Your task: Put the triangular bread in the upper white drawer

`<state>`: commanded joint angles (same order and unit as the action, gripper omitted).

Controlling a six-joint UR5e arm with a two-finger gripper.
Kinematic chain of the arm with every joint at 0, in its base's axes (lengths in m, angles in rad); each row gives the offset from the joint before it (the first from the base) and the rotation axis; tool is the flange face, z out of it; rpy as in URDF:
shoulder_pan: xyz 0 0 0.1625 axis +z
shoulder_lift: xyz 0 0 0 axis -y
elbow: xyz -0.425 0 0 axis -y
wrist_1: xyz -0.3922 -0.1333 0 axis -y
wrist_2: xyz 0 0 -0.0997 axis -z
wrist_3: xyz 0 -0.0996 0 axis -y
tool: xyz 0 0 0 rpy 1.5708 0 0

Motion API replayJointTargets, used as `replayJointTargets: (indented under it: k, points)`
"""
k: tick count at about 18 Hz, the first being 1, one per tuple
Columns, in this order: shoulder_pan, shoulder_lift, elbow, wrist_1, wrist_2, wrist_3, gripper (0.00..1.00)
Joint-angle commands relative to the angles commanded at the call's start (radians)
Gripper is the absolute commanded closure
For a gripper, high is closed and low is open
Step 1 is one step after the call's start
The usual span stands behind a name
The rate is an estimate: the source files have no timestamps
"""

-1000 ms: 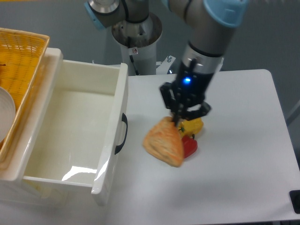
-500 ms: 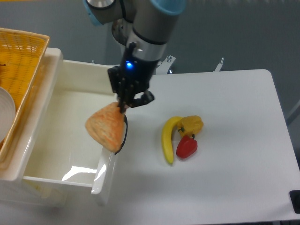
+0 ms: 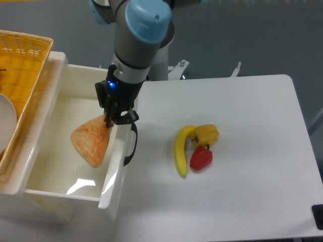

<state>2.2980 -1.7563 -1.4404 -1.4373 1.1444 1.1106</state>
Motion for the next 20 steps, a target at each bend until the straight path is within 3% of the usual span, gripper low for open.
replayJointTargets:
  k: [3, 4, 6, 14, 20]
  points:
    - [-0.008, -0.012, -0.011, 0.017, -0.002, -0.003, 0.59]
    - [-0.023, -0.021, -0.012, 0.032, 0.000, -0.008, 0.48]
    - [-0.032, -0.032, -0.012, 0.061, 0.000, -0.008, 0.00]
    - [0.004, -0.018, -0.005, 0.066, -0.008, -0.123, 0.00]
    - [0.109, -0.015, 0.012, 0.172, -0.063, -0.235, 0.00]
